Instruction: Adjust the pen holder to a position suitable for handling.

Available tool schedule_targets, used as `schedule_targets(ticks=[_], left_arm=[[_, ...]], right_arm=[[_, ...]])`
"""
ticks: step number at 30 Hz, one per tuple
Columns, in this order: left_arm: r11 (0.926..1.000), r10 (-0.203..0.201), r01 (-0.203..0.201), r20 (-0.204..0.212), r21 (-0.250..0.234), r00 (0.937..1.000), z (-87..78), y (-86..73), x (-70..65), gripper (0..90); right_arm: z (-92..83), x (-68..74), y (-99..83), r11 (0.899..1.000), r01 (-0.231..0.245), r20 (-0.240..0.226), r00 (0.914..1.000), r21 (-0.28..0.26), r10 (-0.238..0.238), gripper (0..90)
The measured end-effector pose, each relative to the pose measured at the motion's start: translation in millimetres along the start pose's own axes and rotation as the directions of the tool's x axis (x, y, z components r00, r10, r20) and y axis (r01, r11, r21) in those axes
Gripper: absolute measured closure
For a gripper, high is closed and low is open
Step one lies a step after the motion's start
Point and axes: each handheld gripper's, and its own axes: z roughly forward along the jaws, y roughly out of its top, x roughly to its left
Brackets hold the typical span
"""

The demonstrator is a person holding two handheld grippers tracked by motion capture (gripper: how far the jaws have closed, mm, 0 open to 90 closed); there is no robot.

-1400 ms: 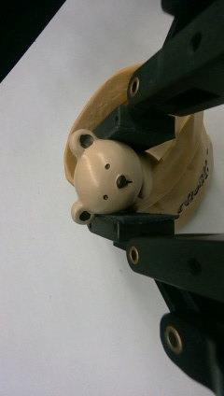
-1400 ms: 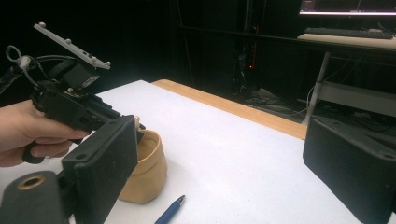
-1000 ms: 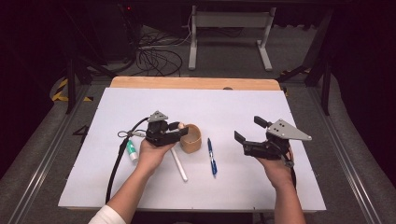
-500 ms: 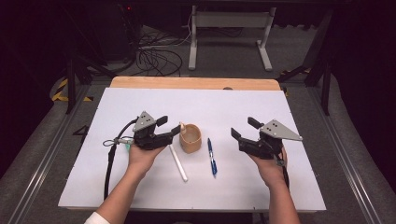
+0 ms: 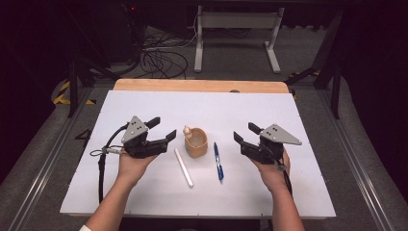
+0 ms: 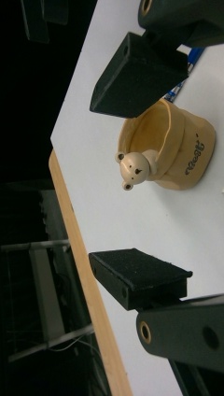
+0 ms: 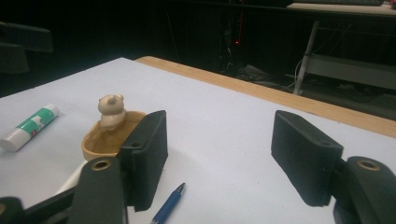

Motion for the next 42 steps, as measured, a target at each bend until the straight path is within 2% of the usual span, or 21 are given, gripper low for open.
schedule_targets(ticks=[5,11,19,27,36,42], left_arm=[[1.0000,0.008,-0.008,-0.002,-0.004,1.0000,-7.7,0.5,0.4,23.1],[0.9988,0.047,-0.046,-0.028,0.012,0.9985,-13.3,-3.3,-0.8,20.6],[0.9993,0.032,-0.031,-0.036,0.018,0.9988,-14.4,-4.6,3.1,18.7],[0.9980,0.054,-0.053,-0.050,0.036,0.9973,-15.2,-5.5,4.1,18.3],[0.9987,0.041,-0.040,-0.042,0.031,0.9983,-16.3,-4.7,4.8,18.3],[0.9979,0.055,-0.053,-0.048,0.038,0.9973,-15.9,-5.1,3.7,18.5]], right_arm=[[7.4,3.6,-2.1,1.000,-0.005,0.010,0.9999,0.017,0.005,40.8],[17.2,8.3,-6.6,0.999,-0.009,0.007,0.9999,0.038,0.009,42.6],[35.6,13.5,-15.7,0.996,-0.002,0.006,1.0000,0.094,0.002,45.0],[51.5,17.0,-25.7,0.988,-0.013,0.010,0.9999,0.155,0.011,47.2],[62.4,18.8,-32.4,0.978,-0.026,0.009,0.9996,0.208,0.025,49.4],[68.5,20.1,-36.6,0.969,-0.025,-0.001,0.9997,0.247,0.026,50.0]])
